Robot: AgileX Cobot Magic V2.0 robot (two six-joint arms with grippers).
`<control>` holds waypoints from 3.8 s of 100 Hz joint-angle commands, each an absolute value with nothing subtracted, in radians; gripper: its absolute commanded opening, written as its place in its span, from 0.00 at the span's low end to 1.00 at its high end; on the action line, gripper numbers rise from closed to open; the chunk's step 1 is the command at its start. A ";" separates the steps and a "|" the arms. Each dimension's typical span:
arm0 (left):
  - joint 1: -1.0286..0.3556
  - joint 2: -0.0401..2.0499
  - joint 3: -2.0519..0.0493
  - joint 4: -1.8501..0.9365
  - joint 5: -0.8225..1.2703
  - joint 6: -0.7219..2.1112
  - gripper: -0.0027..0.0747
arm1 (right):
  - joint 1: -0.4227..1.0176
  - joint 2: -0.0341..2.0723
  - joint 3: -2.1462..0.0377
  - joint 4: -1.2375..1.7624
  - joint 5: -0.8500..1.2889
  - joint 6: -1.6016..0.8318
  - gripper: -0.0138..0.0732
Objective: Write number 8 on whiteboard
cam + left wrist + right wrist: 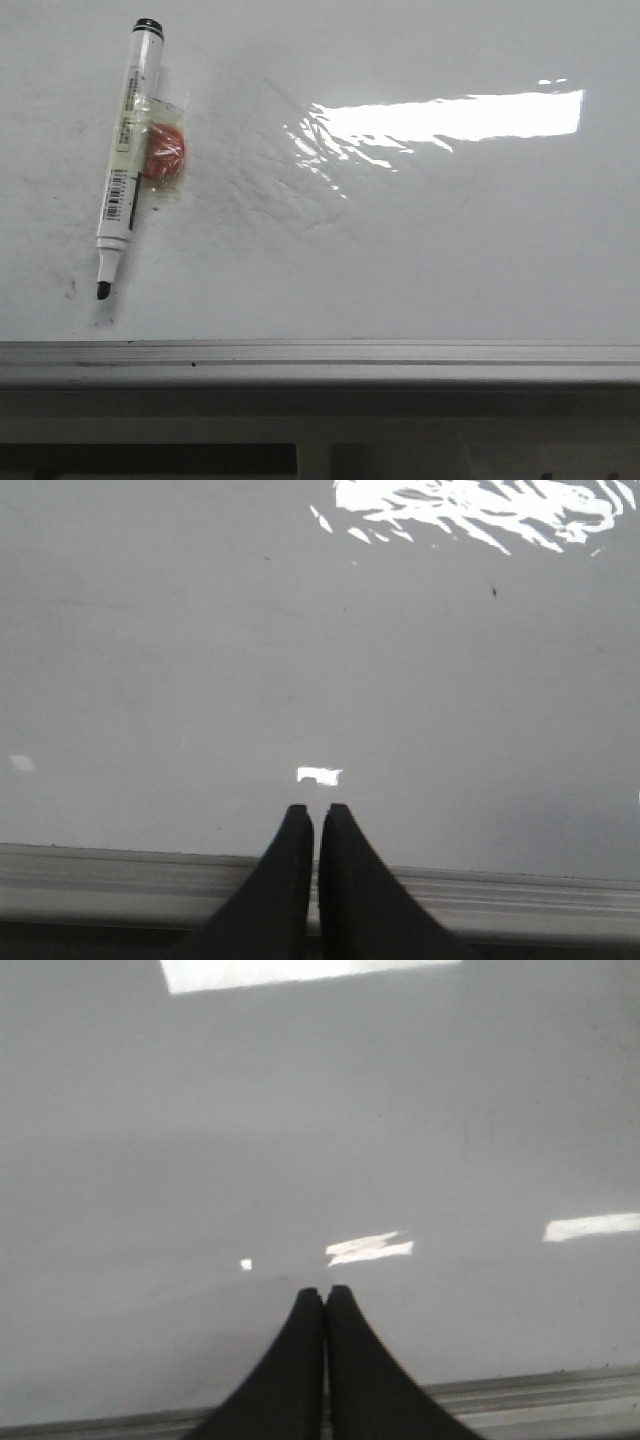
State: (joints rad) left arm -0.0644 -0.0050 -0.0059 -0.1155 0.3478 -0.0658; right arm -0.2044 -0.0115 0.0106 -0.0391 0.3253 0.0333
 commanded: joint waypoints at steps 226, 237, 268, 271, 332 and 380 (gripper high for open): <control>-0.070 -0.033 0.020 -0.123 -0.120 -0.070 0.01 | -0.210 -0.032 -0.011 -0.042 -0.229 0.030 0.08; -0.070 -0.026 -0.037 -0.123 -0.064 -0.070 0.01 | -0.210 -0.021 -0.101 -0.030 0.008 0.064 0.08; -0.070 0.132 -0.273 -0.061 0.207 -0.070 0.01 | -0.207 0.162 -0.271 0.073 0.344 0.065 0.08; -0.070 0.144 -0.278 -0.061 0.202 -0.070 0.01 | -0.203 0.168 -0.280 0.073 0.368 0.065 0.08; -0.183 0.321 -0.271 -0.088 0.057 -0.011 0.55 | -0.132 0.175 -0.281 0.073 0.388 0.063 0.08; -0.725 0.522 -0.271 -0.086 -0.135 -0.011 0.55 | -0.132 0.175 -0.281 0.073 0.389 0.063 0.08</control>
State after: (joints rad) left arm -0.6569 0.4629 -0.2370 -0.0854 0.0059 -0.0119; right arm -0.1324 0.1543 -0.2502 0.0742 0.4605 0.0635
